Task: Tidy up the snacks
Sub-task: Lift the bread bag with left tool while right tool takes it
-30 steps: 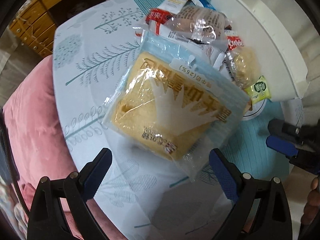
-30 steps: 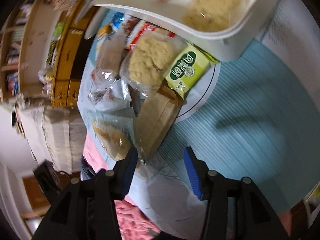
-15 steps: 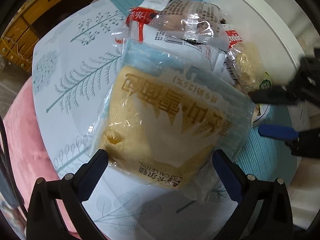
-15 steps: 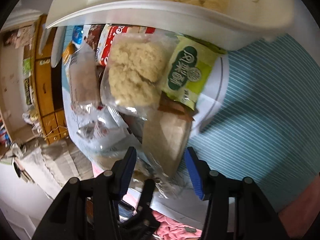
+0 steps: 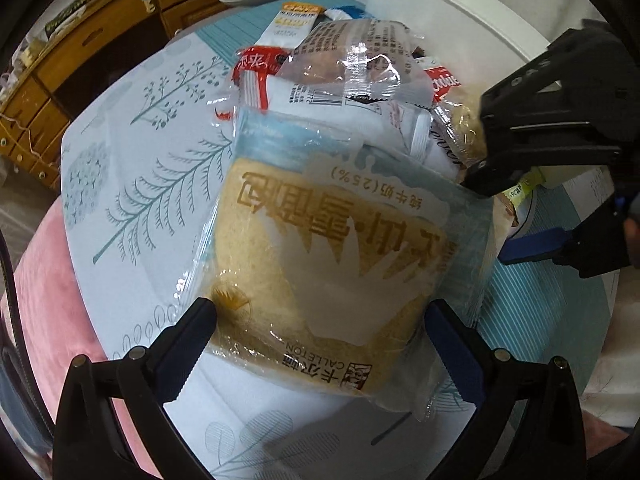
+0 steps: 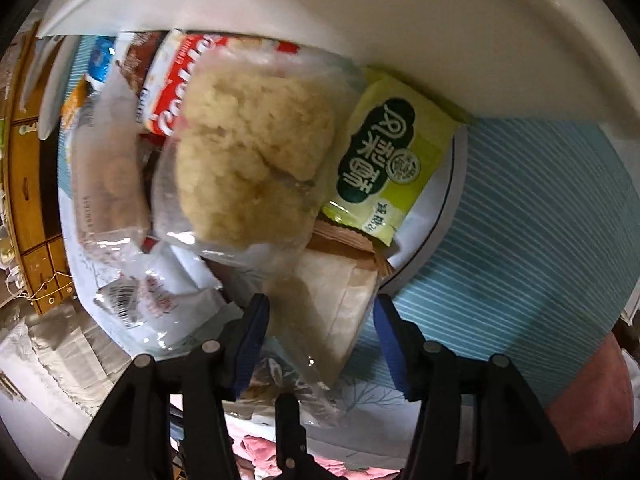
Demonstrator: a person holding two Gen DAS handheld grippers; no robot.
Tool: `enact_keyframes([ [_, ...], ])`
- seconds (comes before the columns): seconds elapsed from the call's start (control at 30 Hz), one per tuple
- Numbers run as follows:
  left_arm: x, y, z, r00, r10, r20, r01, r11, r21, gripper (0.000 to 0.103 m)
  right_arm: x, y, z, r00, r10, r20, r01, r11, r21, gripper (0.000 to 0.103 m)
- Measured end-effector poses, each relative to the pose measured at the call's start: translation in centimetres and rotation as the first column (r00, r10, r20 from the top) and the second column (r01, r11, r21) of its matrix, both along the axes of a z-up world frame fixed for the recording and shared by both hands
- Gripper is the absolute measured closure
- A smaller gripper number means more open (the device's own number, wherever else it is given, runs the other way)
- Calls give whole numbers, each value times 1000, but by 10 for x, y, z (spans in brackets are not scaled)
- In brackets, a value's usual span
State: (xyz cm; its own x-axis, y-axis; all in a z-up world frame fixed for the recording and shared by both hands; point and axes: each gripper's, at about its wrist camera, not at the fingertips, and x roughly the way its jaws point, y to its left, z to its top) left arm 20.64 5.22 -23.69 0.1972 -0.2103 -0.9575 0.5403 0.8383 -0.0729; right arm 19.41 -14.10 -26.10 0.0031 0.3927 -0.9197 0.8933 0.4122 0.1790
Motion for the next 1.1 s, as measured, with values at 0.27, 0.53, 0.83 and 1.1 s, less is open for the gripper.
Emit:
enact_keyframes([
  [0.27, -15, 14, -4, 997, -33, 75, 37, 998, -55, 0, 11, 18, 1, 999, 34, 10, -34, 999, -25, 48],
  [0.53, -27, 12, -4, 991, -62, 119, 69, 996, -54, 1, -3, 26, 5, 994, 66, 89, -65, 998, -17, 61],
  [0.83, -64, 10, 13, 981, -104, 165, 113, 993, -45, 34, -26, 33, 2, 985, 77, 154, -86, 995, 58, 89],
  [1.1, -89, 17, 25, 988, -97, 124, 109, 990, -94, 81, -58, 49, -5, 981, 74, 178, -90, 992, 86, 94],
])
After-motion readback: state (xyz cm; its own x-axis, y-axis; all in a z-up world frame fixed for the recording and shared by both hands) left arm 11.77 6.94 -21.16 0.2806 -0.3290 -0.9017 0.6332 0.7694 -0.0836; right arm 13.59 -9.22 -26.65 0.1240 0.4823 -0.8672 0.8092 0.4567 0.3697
